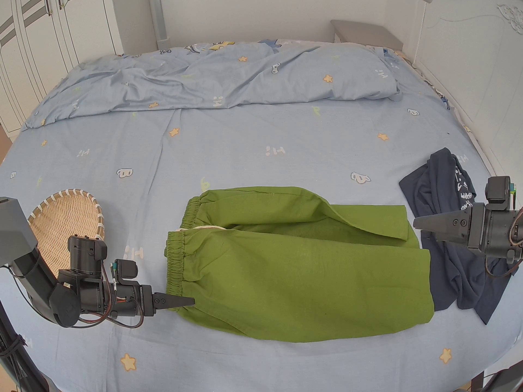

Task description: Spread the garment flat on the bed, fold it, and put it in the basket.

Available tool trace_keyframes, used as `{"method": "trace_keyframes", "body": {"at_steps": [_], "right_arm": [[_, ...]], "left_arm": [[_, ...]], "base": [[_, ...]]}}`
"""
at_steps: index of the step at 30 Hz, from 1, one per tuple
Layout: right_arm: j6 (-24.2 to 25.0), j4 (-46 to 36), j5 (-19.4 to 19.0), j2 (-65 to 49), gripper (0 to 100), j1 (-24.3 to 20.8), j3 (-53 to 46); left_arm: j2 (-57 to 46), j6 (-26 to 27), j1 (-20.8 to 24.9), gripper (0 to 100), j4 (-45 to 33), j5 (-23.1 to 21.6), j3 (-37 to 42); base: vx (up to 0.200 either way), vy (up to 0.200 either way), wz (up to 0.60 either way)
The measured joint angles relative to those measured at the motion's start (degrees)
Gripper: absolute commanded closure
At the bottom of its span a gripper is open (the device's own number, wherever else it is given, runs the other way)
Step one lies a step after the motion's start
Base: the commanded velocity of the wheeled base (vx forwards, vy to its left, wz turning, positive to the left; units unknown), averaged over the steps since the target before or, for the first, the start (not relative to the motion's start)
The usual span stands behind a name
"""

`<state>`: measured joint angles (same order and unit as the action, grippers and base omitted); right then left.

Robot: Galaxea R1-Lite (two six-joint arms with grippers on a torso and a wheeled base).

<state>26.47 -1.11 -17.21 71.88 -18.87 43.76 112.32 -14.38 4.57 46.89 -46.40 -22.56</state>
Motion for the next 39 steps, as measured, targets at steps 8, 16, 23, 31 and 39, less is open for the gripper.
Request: {"method": "trace_keyframes", "body": {"at_steps": [8,16,23,31,39], "right_arm": [[0.05,-0.01,-0.05,0.12,0,0.00,-0.09],[0.09,-0.39,-0.93,0.32,0,-0.06,-0.50],[0.05,-0.80,-4.64,0.39,0,1.01,-2.36],[-2.11,-1.27,-5.36,0.63,0,5.71,-10.14],[-8.30,-0.88,-11.85,2.21,0,10.50,-19.48]], "left_arm": [[-0.09,-0.52,-0.83,100,-0.09,-0.05,1.87],[-3.15,-0.72,-5.36,100,-0.13,-0.76,6.21],[-8.17,-1.07,-13.08,100,-0.06,-1.66,12.34],[-10.26,-0.78,-17.30,100,0.38,-5.11,15.13],[-10.57,-0.72,-16.69,100,1.83,-5.72,15.46]], "base": [[0.000,0.000,0.00],[0.000,0.000,0.00],[0.000,0.000,0.00],[0.000,0.000,0.00],[0.000,0.000,0.00]]}}
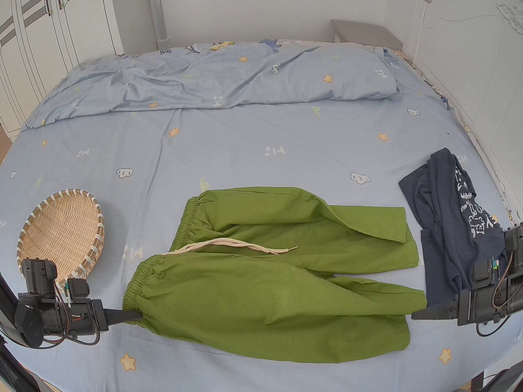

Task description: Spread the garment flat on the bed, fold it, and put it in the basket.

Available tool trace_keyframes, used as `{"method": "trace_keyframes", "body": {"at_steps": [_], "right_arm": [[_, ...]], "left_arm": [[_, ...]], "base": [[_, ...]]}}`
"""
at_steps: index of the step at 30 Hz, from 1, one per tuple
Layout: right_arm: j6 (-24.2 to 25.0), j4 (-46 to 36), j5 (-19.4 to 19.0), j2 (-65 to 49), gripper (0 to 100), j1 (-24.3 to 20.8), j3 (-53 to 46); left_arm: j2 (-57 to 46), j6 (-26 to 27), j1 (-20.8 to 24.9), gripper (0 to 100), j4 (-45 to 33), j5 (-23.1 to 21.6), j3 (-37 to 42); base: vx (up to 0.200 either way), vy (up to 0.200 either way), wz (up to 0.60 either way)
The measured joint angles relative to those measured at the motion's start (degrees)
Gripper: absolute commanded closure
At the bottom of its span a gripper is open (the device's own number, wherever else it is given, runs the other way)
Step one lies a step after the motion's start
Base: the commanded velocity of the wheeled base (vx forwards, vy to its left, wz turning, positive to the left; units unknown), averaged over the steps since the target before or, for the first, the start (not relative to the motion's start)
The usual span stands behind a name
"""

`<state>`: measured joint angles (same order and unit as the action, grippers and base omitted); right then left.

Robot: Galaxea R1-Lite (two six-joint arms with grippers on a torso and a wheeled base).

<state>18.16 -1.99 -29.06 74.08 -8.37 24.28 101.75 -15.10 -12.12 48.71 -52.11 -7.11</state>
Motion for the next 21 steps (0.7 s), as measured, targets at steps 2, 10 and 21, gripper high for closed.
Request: {"method": "trace_keyframes", "body": {"at_steps": [2,10,21], "right_arm": [[-2.33,0.00,-1.40,0.41,0,0.99,-1.57],[-9.74,0.79,-5.03,6.03,0,3.50,-5.68],[-14.07,8.50,-12.51,19.19,0,7.19,-7.12]], "left_arm": [[0.04,0.00,0.33,100,0.09,-0.05,-0.13],[0.56,0.00,0.72,100,0.52,-0.09,-0.57],[1.33,-0.05,0.74,100,1.34,-0.09,-0.79]], "base": [[0.000,0.000,0.00],[0.000,0.000,0.00],[0.000,0.000,0.00]]}}
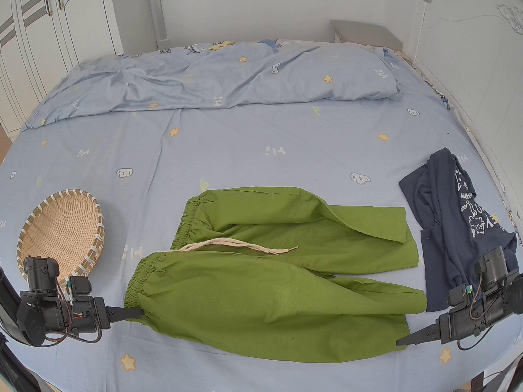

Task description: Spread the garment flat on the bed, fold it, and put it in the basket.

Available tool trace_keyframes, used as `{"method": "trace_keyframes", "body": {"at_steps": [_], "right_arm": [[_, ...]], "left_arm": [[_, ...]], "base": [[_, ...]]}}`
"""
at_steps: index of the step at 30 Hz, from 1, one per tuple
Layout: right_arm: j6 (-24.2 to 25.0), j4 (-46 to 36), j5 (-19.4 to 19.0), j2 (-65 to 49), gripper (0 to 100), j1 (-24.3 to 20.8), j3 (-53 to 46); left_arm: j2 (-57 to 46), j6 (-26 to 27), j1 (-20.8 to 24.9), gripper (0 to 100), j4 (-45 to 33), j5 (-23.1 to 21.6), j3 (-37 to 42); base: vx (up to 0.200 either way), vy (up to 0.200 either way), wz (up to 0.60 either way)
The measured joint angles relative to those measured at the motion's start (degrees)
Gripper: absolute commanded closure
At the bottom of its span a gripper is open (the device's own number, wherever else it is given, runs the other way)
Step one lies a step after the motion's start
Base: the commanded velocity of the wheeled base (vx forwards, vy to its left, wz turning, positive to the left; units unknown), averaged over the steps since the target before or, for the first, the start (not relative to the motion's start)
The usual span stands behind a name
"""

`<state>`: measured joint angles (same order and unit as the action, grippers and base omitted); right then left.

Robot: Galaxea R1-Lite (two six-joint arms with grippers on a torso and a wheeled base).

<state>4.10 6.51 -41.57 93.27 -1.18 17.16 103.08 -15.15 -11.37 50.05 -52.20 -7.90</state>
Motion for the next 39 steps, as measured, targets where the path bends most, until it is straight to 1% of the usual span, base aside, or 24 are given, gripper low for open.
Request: {"method": "trace_keyframes", "body": {"at_steps": [2,7,9,12,14,20,24,35,39], "right_arm": [[-0.09,2.44,-1.15,1.99,0,-0.02,-0.27],[-0.02,6.05,-6.70,5.21,0,-0.88,-1.46],[-0.02,7.12,-7.28,6.12,0,-2.06,-1.71],[0.06,9.22,-7.20,7.63,0,-4.18,-2.06],[0.15,10.81,-6.19,8.74,0,-5.35,-2.45],[0.13,11.61,-4.50,9.70,0,-5.89,-3.83],[0.11,11.50,-4.33,8.17,0,-5.07,-4.90],[-0.44,11.45,-4.17,5.81,0,-0.96,-5.92],[-0.38,11.56,-4.22,5.99,0,-0.50,-5.77]], "left_arm": [[0.17,-0.01,0.00,100,0.30,0.00,0.00],[0.80,-0.01,0.00,100,0.99,0.00,0.07],[1.16,-0.01,0.00,100,1.38,0.00,0.07],[1.73,-0.01,0.00,100,2.55,0.00,0.24],[2.01,-0.01,0.00,100,3.23,0.00,0.57],[2.45,-0.04,-0.02,100,3.56,0.00,0.88],[2.79,0.00,-0.02,100,3.62,0.00,0.85],[3.61,0.11,0.02,100,3.64,0.00,0.83],[3.86,0.16,0.00,100,3.64,0.00,0.82]], "base": [[0.000,0.000,0.00],[0.000,0.000,0.00],[0.000,0.000,0.00],[0.000,0.000,0.00],[0.000,0.000,0.00],[0.000,0.000,0.00],[0.000,0.000,0.00],[0.000,0.000,0.00],[0.000,0.000,0.00]]}}
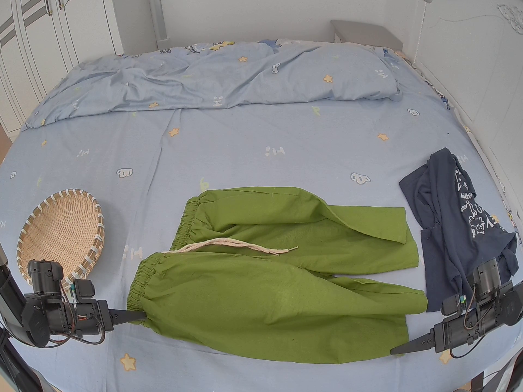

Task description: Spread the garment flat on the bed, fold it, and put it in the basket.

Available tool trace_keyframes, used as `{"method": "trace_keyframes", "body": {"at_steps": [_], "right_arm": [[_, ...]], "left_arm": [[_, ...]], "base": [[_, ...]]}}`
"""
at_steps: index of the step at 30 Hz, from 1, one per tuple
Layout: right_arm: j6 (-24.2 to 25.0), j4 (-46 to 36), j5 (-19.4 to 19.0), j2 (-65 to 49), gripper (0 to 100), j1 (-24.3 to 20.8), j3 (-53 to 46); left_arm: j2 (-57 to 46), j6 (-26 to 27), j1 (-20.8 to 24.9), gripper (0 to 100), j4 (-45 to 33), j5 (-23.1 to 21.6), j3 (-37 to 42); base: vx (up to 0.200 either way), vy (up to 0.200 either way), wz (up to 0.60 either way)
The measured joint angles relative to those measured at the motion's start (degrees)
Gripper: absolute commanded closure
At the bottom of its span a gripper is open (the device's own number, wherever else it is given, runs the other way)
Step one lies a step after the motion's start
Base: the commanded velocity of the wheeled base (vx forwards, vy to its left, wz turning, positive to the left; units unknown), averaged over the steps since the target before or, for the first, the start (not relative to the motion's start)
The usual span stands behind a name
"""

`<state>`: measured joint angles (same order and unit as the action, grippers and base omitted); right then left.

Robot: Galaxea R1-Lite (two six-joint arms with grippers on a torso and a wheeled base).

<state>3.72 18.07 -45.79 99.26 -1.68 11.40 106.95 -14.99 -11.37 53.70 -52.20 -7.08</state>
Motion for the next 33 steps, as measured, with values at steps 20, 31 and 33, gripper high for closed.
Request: {"method": "trace_keyframes", "body": {"at_steps": [20,31,33], "right_arm": [[0.63,6.56,1.06,6.62,0,-6.23,0.06],[1.04,6.13,0.79,7.41,0,-2.83,1.05],[1.06,6.10,0.85,7.56,100,-2.52,1.24]], "left_arm": [[1.10,0.09,0.05,100,1.56,0.00,0.65],[1.18,0.09,0.05,100,1.54,0.00,0.76],[1.18,0.09,0.05,100,1.54,0.00,0.76]], "base": [[0.000,0.000,0.00],[0.000,0.000,0.00],[0.000,0.000,0.00]]}}
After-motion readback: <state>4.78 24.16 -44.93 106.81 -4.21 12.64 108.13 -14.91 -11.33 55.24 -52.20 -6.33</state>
